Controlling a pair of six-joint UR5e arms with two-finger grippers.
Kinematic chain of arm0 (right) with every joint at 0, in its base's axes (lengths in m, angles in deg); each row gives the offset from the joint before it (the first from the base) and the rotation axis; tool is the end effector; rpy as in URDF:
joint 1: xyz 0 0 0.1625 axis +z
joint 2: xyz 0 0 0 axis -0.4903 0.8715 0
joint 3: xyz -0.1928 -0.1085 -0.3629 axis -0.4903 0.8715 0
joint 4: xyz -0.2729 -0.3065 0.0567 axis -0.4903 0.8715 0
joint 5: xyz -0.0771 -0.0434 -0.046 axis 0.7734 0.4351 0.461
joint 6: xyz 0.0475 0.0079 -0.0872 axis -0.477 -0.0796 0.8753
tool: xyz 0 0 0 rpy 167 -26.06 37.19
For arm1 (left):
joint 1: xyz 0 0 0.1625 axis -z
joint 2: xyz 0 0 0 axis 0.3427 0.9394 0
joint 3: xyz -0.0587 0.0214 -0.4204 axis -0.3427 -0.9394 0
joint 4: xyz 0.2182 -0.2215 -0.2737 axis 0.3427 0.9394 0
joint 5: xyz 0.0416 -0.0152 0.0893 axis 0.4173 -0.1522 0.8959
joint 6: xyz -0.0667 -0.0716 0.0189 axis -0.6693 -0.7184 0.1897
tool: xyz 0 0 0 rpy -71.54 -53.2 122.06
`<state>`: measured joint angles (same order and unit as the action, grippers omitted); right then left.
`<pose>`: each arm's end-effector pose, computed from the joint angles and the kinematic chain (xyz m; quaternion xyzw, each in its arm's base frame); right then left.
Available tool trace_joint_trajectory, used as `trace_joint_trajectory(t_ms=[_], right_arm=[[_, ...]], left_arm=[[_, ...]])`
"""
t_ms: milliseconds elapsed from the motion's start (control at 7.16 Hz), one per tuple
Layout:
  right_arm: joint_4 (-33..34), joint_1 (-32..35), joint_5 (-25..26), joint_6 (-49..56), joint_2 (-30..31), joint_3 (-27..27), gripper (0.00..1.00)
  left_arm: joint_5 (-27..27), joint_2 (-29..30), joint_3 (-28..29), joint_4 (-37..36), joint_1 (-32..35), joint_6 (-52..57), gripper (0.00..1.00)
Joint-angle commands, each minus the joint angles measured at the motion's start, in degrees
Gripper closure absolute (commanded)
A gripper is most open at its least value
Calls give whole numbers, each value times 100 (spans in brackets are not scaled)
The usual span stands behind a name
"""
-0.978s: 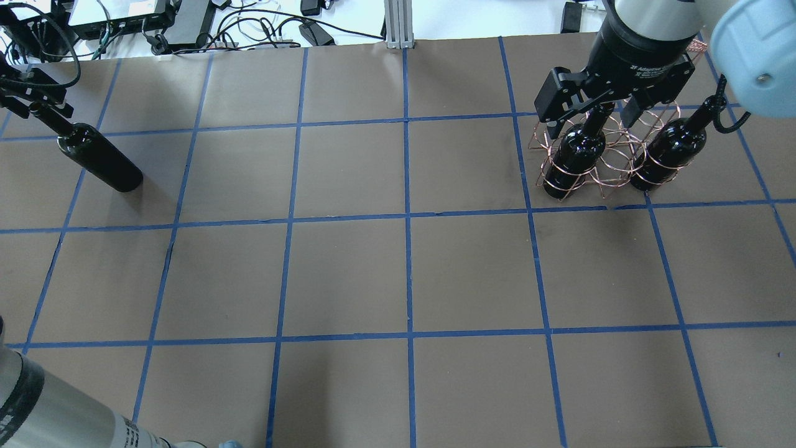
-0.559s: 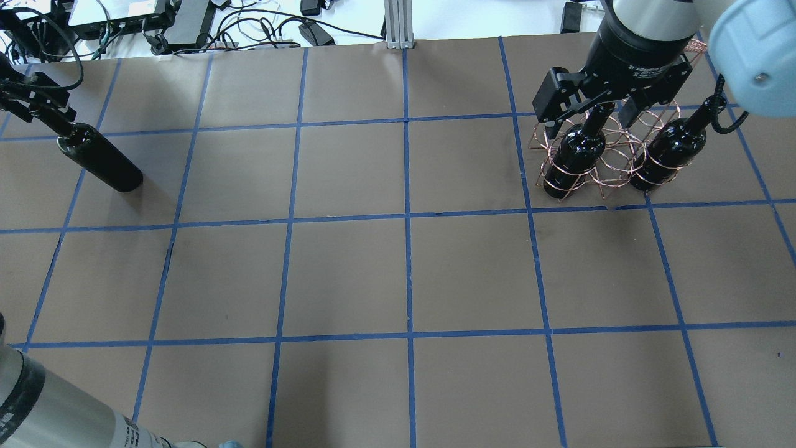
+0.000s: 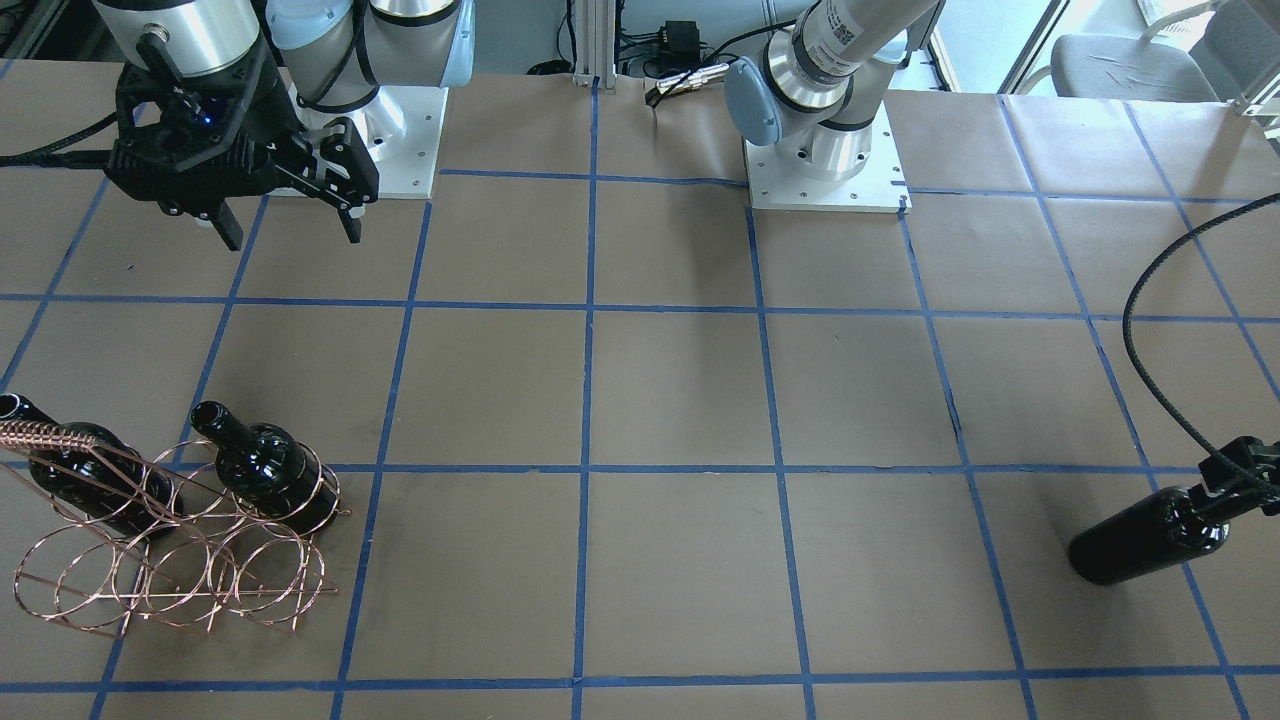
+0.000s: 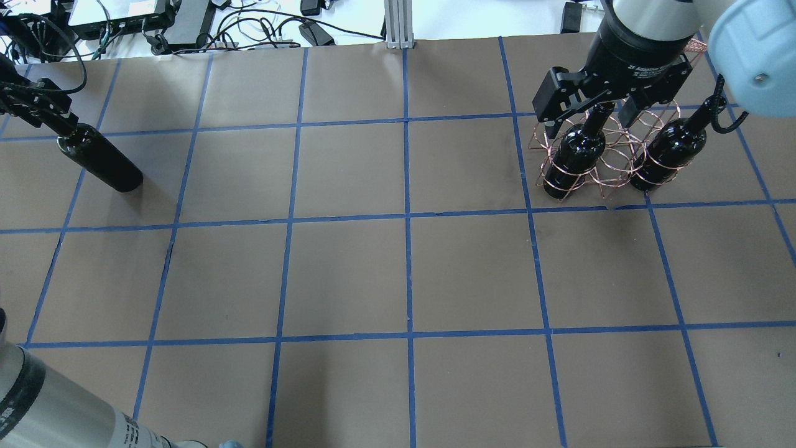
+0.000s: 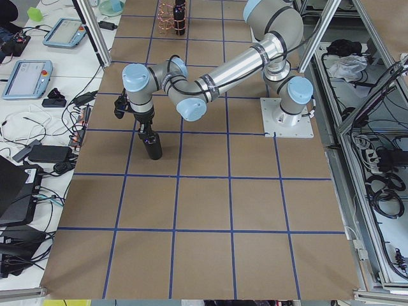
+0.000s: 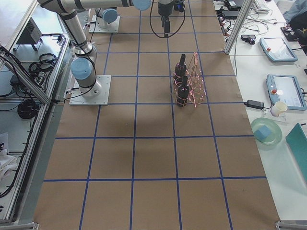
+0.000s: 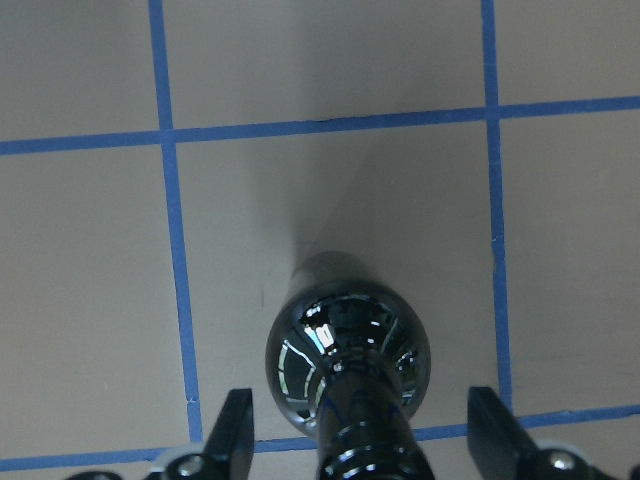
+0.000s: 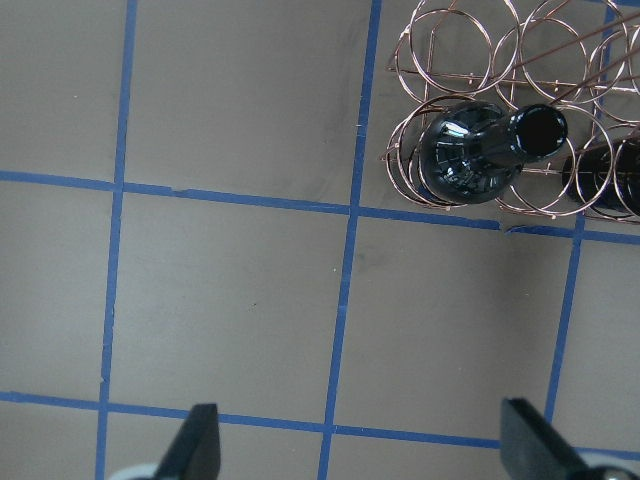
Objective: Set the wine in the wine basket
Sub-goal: 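Lift the bottle with the left gripper and carry it toward the table center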
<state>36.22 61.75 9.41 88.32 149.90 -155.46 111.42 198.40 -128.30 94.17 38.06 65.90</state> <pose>0.1429 -0.4849 0.5123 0.0572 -0.9980 0.0280 0.0005 0.2411 -0.6525 0.3726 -0.0314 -0.9987 0.0386 0.0147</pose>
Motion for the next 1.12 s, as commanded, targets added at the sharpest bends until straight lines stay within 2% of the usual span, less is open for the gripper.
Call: trace_joint_trajectory(t_ms=[0,140,279,419,559,978], right_arm=[[-9,3,-3,0,-3,0,0],[-1,3,-3,0,-3,0,0],[-1,3,-3,0,-3,0,0],[-27,3,14,9,-3,0,0],[-10,3,14,0,-3,0,0],[-9,-5,-3,9,-3,0,0]], left_arm=[[-1,4,1,0,0,1,38],[-1,13,1,0,0,1,47],[-1,13,-8,0,0,1,78],[34,4,1,0,0,1,100],[209,4,1,17,0,36,100],[167,-153,1,122,104,-51,100]])
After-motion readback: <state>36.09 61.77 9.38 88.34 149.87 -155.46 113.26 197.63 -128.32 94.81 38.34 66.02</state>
